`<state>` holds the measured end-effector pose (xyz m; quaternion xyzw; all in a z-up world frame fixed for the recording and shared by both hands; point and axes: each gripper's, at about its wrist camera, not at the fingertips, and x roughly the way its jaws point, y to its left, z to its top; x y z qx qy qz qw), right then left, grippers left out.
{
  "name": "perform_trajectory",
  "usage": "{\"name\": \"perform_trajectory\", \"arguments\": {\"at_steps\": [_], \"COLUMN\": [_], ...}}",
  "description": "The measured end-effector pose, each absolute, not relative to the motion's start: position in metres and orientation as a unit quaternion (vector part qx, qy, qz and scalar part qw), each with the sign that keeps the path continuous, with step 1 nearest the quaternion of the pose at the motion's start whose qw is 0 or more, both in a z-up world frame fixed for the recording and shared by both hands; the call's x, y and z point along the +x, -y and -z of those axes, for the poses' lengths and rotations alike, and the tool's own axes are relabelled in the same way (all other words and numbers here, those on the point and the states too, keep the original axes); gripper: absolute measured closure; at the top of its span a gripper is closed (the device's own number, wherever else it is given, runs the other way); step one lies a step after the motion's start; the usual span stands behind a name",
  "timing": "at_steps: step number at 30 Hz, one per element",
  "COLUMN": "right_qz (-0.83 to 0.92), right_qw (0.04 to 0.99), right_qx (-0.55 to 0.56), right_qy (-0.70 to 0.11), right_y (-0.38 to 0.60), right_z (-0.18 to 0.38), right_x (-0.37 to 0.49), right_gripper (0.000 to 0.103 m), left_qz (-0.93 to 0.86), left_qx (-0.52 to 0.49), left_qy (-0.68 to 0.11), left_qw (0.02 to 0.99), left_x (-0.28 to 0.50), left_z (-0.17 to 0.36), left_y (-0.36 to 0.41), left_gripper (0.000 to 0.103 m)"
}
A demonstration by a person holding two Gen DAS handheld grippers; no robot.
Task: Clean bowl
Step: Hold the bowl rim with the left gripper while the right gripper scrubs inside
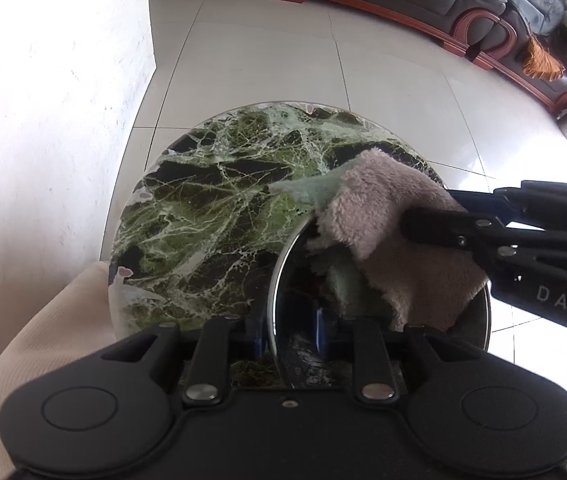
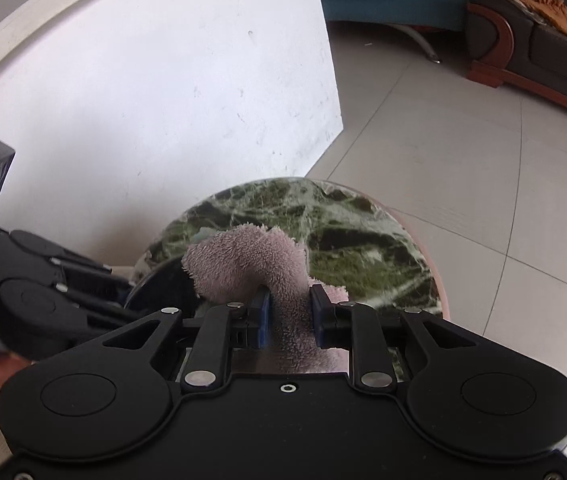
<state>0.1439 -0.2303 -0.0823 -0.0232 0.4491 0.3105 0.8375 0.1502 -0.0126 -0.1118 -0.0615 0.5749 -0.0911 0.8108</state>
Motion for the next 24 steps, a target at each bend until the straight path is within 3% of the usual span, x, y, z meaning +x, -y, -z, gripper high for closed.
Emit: {"name": "perform_trajectory", "arguments": {"at_steps": [9, 19, 24], "right_qz": [-0.296, -0.314, -0.300], "right_qw": [0.825, 0.840, 0.835], "right_qx": [-0.001, -0.021, -0.009], "right_qy": [-0.481, -0.443, -0.462], "right_y": [0.250, 0.227, 0.239], "right_z": [0.093, 0.079, 0.090], "right_x": [0.118, 0.143, 0.132], "right_gripper": [0.080, 0.080, 0.080], "left_qz": [0.092, 0.094, 0.093], "left_qx": [-0.063, -0.055, -0.062], "left_qy": [-0.574, -0.575, -0.576], "left_qw": [0.812, 0.811, 0.810], "left_x": [0.150, 0.152, 0.151], "left_z": [0.112, 0.112, 0.113], "left_y": [0.013, 0.016, 0.014], "left_gripper": [0.079, 0.079, 0.078]}}
